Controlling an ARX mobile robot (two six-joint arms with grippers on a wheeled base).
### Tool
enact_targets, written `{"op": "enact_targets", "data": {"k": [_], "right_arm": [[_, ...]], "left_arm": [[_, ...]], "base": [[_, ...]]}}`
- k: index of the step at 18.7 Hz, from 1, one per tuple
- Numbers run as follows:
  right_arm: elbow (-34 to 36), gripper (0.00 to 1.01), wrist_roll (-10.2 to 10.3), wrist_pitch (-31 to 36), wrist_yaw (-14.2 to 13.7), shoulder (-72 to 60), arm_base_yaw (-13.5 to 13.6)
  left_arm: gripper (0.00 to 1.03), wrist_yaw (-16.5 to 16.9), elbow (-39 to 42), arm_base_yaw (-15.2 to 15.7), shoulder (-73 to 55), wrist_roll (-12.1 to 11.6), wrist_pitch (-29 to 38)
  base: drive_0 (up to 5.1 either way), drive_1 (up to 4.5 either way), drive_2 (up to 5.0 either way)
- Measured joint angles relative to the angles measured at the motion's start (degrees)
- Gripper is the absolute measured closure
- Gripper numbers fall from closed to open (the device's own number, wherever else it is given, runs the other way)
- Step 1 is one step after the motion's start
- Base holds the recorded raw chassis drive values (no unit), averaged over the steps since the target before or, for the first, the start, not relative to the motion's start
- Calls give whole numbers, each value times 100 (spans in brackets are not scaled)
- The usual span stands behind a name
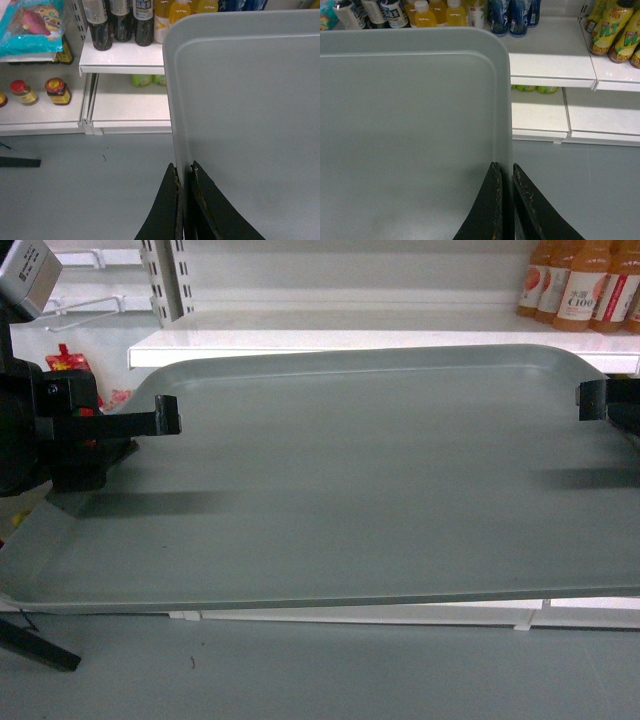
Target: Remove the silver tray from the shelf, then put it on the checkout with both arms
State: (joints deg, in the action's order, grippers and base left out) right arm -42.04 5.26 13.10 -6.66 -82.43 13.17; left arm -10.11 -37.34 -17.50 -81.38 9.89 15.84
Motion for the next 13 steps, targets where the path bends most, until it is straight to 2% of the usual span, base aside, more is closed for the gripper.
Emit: {"op": "enact_targets", "data": {"k": [13], "right_arm": [[-4,98,-7,4,4,4,-4]], "left_arm": [[99,11,15,2,0,2,22]], "base": [[12,-419,442]]}}
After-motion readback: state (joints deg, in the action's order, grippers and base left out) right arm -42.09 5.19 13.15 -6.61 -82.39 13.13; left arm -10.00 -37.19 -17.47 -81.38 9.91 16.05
